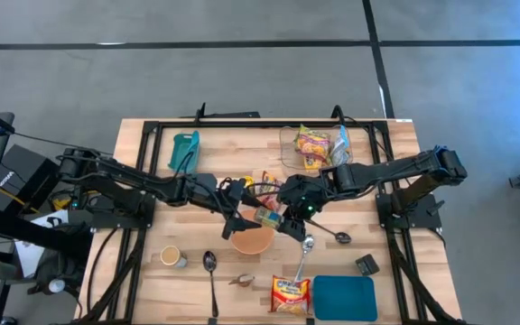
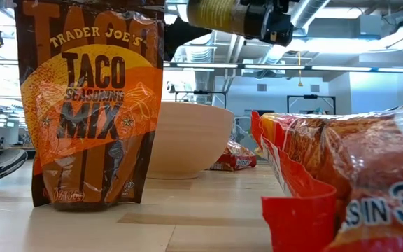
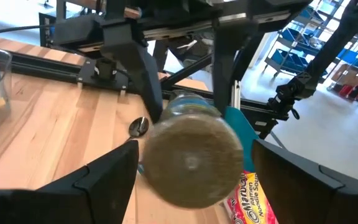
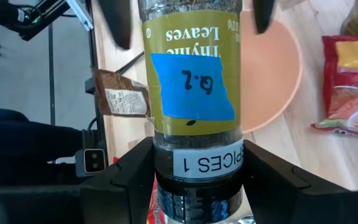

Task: Pick & Place Food Item
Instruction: Put the black seasoning bottle into the dark blue bin

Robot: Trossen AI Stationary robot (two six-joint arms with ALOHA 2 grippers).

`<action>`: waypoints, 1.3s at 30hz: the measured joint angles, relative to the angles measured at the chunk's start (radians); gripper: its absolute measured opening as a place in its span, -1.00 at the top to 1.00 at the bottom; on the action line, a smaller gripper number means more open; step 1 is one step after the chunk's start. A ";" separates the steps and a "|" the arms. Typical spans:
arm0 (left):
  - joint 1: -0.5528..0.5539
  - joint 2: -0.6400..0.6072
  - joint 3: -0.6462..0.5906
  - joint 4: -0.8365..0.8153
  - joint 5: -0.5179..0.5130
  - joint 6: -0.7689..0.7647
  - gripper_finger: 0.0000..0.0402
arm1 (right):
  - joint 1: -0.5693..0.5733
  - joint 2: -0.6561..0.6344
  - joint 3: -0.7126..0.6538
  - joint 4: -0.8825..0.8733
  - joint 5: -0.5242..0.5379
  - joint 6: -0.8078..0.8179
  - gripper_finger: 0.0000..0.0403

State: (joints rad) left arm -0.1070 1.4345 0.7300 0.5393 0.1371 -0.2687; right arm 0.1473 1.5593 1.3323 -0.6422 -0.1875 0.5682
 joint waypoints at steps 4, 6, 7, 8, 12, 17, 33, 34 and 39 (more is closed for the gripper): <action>0.000 0.000 0.000 -0.001 -0.001 0.000 -0.54 | -0.020 0.000 0.000 0.000 -0.020 -0.003 0.04; 0.000 0.001 0.000 0.000 -0.001 0.000 -0.54 | -0.028 0.000 0.000 0.000 -0.025 -0.003 0.04; 0.001 0.003 0.000 0.000 -0.002 0.000 -0.54 | -0.030 0.000 0.000 0.000 -0.027 -0.003 0.04; 0.003 0.003 0.000 0.000 -0.002 -0.001 -0.54 | -0.033 0.000 0.000 0.000 -0.028 -0.003 0.04; 0.008 0.003 0.000 0.000 -0.001 -0.001 -0.54 | -0.033 0.000 0.000 0.000 -0.029 -0.012 0.04; 0.014 0.003 0.000 0.000 -0.001 -0.001 -0.53 | -0.033 0.000 0.000 0.000 -0.040 -0.011 0.04; 0.021 0.003 0.000 0.000 0.022 -0.009 -0.50 | -0.049 0.000 0.000 0.052 -0.052 -0.011 0.04; 0.021 0.003 0.000 0.000 0.025 -0.009 -0.50 | -0.053 0.000 0.000 0.051 -0.054 -0.011 0.04; 0.021 0.003 0.000 0.000 0.027 -0.009 -0.50 | -0.061 0.000 0.000 0.052 -0.075 -0.011 0.04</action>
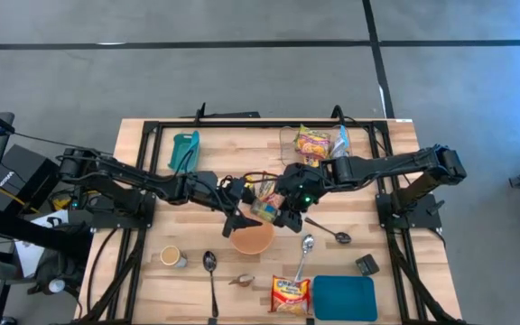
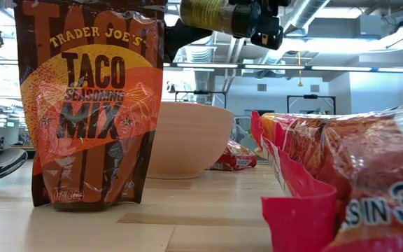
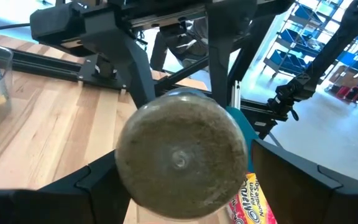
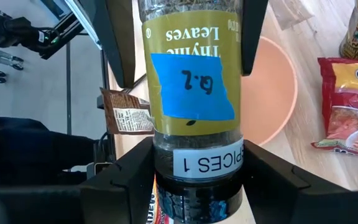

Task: Pick & Place Food Item
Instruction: Put the black seasoning bottle into the dark blue bin

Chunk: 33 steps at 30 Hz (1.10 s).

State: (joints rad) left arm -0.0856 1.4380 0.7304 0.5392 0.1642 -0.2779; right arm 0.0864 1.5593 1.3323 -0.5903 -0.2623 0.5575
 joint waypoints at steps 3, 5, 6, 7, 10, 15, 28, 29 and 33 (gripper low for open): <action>0.000 0.000 0.000 0.000 0.000 0.000 -0.50 | -0.003 0.000 0.000 0.000 -0.005 0.000 0.04; 0.002 0.000 0.000 0.003 0.000 0.000 -0.50 | -0.002 0.000 0.000 0.000 -0.015 0.004 0.04; 0.003 0.000 0.000 0.003 -0.001 -0.001 -0.50 | -0.002 0.000 0.000 0.000 -0.026 0.007 0.04; 0.003 0.000 0.000 0.003 -0.001 -0.008 -0.50 | -0.002 0.000 0.000 0.000 -0.027 0.008 0.04; 0.003 0.000 0.000 0.003 -0.001 -0.017 -0.50 | -0.002 0.000 0.000 0.000 -0.028 0.011 0.04; 0.003 0.000 0.000 0.003 -0.001 -0.017 -0.50 | -0.002 0.000 0.000 -0.009 -0.043 0.026 0.04; 0.003 0.000 0.000 0.022 -0.002 -0.019 -0.50 | 0.009 0.000 0.000 -0.008 -0.073 0.038 0.04; 0.003 0.000 0.000 0.026 -0.001 -0.019 -0.50 | 0.012 0.000 0.000 -0.008 -0.072 0.039 0.04; 0.003 0.000 0.000 0.032 -0.002 -0.019 -0.50 | 0.012 0.000 0.000 -0.008 -0.074 0.045 0.04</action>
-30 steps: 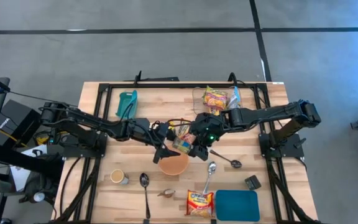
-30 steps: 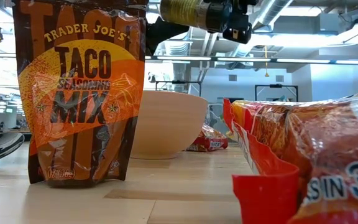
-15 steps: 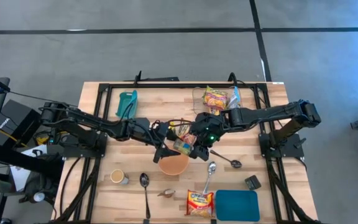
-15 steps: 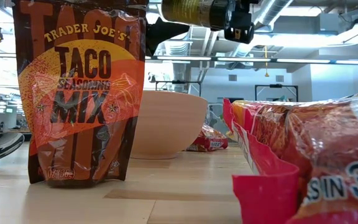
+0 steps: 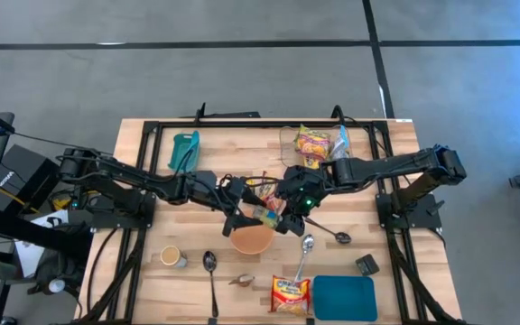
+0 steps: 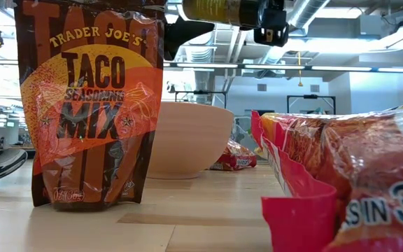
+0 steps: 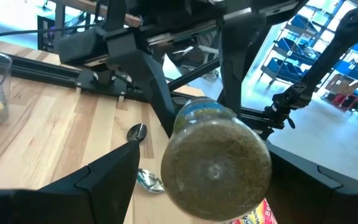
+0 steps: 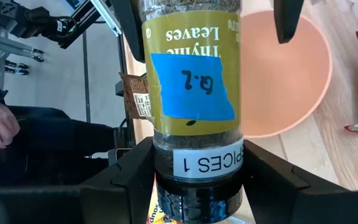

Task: Pick & Place Food Item
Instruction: Put the black seasoning bottle into the dark blue bin

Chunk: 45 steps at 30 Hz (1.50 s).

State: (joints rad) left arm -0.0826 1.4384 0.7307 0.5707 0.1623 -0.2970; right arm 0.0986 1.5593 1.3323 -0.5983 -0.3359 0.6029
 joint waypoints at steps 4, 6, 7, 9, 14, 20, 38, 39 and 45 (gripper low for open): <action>0.000 0.000 0.000 -0.001 0.000 -0.016 -0.50 | -0.001 0.000 0.000 0.000 0.000 0.000 0.04; 0.000 0.000 0.000 -0.001 0.000 -0.030 -0.50 | -0.001 0.000 0.000 0.000 0.000 0.000 0.04; 0.000 0.000 0.000 -0.001 0.000 -0.030 -0.49 | -0.001 0.000 0.000 0.000 0.000 0.000 0.04; 0.000 0.000 0.000 -0.002 0.000 -0.032 -0.45 | -0.001 0.000 0.000 0.000 0.000 0.000 0.04; 0.000 0.000 0.000 -0.002 0.001 -0.033 -0.25 | -0.001 0.000 0.000 -0.001 0.001 0.000 0.04; 0.000 0.000 0.000 -0.003 0.001 -0.033 0.03 | -0.001 0.000 0.000 -0.002 0.003 0.000 0.04; 0.000 0.000 0.000 -0.006 0.001 -0.033 0.05 | -0.001 0.000 0.000 -0.003 0.002 0.000 0.04; 0.000 0.000 0.000 -0.006 0.001 -0.033 0.05 | -0.001 0.000 0.000 -0.003 0.002 0.000 0.04; 0.000 0.000 0.000 -0.008 0.001 -0.033 0.02 | -0.001 0.000 0.000 -0.003 0.002 0.000 0.04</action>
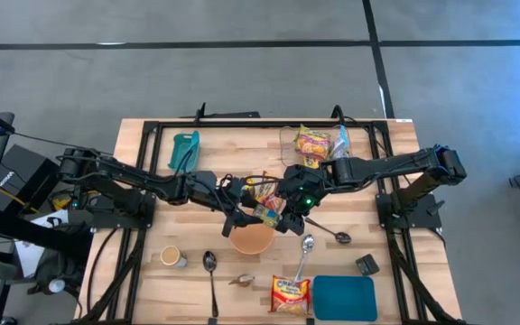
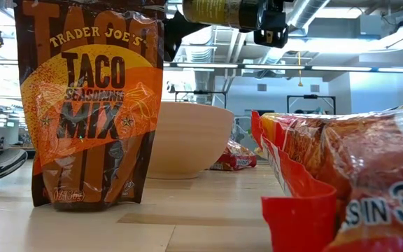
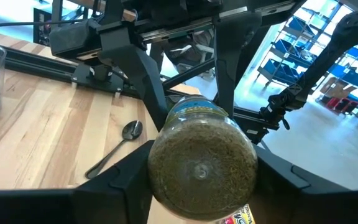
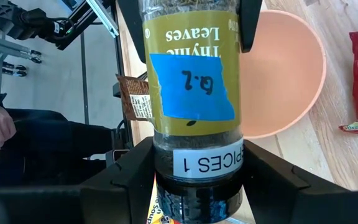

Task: Pick & Place Food Item
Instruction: Put the black seasoning bottle into the dark blue bin

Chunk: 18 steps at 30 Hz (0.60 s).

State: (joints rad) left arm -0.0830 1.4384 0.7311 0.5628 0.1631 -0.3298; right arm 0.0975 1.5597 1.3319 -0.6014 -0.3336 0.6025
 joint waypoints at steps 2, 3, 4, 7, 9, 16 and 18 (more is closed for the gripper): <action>0.000 0.000 0.000 0.000 0.000 0.000 0.04 | 0.000 0.000 0.000 0.000 0.000 0.000 0.04; 0.000 0.000 0.000 0.000 0.000 0.000 0.04 | 0.000 0.000 0.000 0.000 0.000 0.000 0.04; 0.000 0.000 0.000 -0.001 0.000 0.000 0.04 | 0.000 0.000 0.000 0.000 0.000 0.000 0.04; 0.000 0.000 0.000 -0.001 0.000 0.000 0.03 | 0.000 0.000 0.000 0.000 0.000 0.000 0.04; 0.000 0.000 0.000 -0.001 0.000 0.000 0.01 | 0.000 0.000 0.000 0.000 0.000 0.000 0.04; 0.000 0.000 0.000 -0.002 -0.001 0.000 0.04 | 0.000 0.000 0.000 0.000 0.000 -0.001 0.02; 0.000 0.000 0.000 -0.001 -0.001 0.000 0.04 | 0.000 0.000 0.000 0.000 0.000 -0.004 -0.05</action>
State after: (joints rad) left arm -0.0830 1.4384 0.7311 0.5613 0.1619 -0.3298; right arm 0.0975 1.5597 1.3319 -0.6018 -0.3340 0.5983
